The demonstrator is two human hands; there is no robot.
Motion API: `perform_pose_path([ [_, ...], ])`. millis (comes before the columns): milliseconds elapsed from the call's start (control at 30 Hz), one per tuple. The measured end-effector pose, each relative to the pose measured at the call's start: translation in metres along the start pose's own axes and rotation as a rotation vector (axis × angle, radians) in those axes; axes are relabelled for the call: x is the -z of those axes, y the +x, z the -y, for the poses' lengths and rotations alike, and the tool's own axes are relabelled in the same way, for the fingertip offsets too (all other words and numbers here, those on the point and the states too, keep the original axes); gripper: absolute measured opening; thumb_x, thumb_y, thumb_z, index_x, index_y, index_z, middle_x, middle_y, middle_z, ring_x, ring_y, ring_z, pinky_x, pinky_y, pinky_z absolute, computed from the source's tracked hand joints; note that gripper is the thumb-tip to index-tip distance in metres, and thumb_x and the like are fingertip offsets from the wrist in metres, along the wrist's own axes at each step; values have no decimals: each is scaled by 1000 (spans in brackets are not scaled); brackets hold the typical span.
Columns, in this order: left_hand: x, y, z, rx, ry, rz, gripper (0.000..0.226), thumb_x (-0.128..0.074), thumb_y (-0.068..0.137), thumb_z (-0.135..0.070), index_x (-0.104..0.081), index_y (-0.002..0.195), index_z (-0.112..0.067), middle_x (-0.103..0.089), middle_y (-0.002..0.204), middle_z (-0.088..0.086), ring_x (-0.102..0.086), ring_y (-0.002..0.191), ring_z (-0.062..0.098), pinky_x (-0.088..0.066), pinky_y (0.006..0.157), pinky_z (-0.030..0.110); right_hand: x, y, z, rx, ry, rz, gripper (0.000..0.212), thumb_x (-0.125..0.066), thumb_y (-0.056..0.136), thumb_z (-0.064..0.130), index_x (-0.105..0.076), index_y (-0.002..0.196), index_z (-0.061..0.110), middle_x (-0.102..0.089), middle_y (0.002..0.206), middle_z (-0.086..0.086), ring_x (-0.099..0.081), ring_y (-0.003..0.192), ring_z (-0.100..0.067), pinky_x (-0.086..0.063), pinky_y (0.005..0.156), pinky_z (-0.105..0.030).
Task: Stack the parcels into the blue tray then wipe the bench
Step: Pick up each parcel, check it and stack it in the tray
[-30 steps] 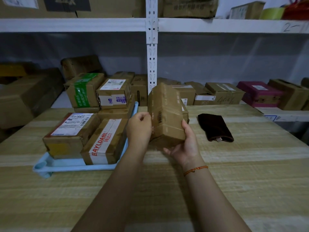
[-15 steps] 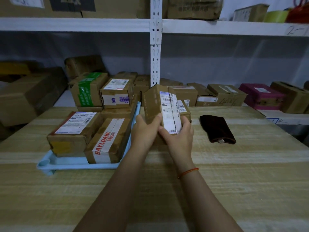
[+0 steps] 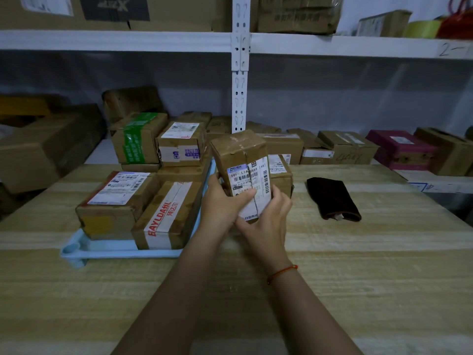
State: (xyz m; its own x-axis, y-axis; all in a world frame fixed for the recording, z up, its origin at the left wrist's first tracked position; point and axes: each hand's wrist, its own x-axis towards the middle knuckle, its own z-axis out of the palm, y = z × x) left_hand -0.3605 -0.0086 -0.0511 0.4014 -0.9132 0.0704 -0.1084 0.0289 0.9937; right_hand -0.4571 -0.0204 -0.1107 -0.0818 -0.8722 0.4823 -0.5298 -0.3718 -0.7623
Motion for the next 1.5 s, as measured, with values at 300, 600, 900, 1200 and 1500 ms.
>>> perform_pose_path([
  [300, 0, -1, -5, -49, 3, 32, 68, -83, 74, -14, -46, 130, -18, -66, 108, -9, -63, 91, 4, -56, 82, 32, 3, 2, 0, 62, 153, -39, 82, -79, 73, 31, -34, 138, 9, -40, 132, -3, -44, 120, -14, -46, 93, -27],
  [600, 0, 1, -4, 37, -256, -98, 79, -91, 59, -20, -42, 121, -11, -69, 107, 4, -71, 91, 17, -60, 72, 32, 9, 1, 5, 202, 108, -63, 55, -49, 76, 33, -57, 127, 16, -56, 124, -2, -49, 114, -15, -37, 98, -26],
  [900, 1, 3, -2, 143, -366, -166, 75, -84, 71, -14, -32, 125, -17, -60, 106, 3, -64, 87, 12, -52, 63, 25, 10, -1, 6, 266, 200, -197, 33, -48, 83, 16, -74, 104, 11, -69, 106, 0, -59, 100, -18, -40, 91, -18],
  [1200, 8, 1, -3, 247, -558, -38, 27, -65, 89, -25, -60, 113, -15, -72, 102, 6, -69, 94, 21, -57, 83, 39, 24, 10, 10, -397, 567, -148, 31, -53, 97, 26, -56, 128, 21, -57, 125, 7, -51, 118, -11, -42, 98, -30],
  [1500, 14, -4, -12, 267, -550, 27, 40, -49, 96, -47, -67, 113, -16, -76, 99, 8, -69, 100, 26, -53, 91, 43, 29, 0, 24, -253, 661, -44, 23, -61, 95, 26, -66, 108, 9, -67, 95, 5, -62, 78, 12, -48, 64, -9],
])
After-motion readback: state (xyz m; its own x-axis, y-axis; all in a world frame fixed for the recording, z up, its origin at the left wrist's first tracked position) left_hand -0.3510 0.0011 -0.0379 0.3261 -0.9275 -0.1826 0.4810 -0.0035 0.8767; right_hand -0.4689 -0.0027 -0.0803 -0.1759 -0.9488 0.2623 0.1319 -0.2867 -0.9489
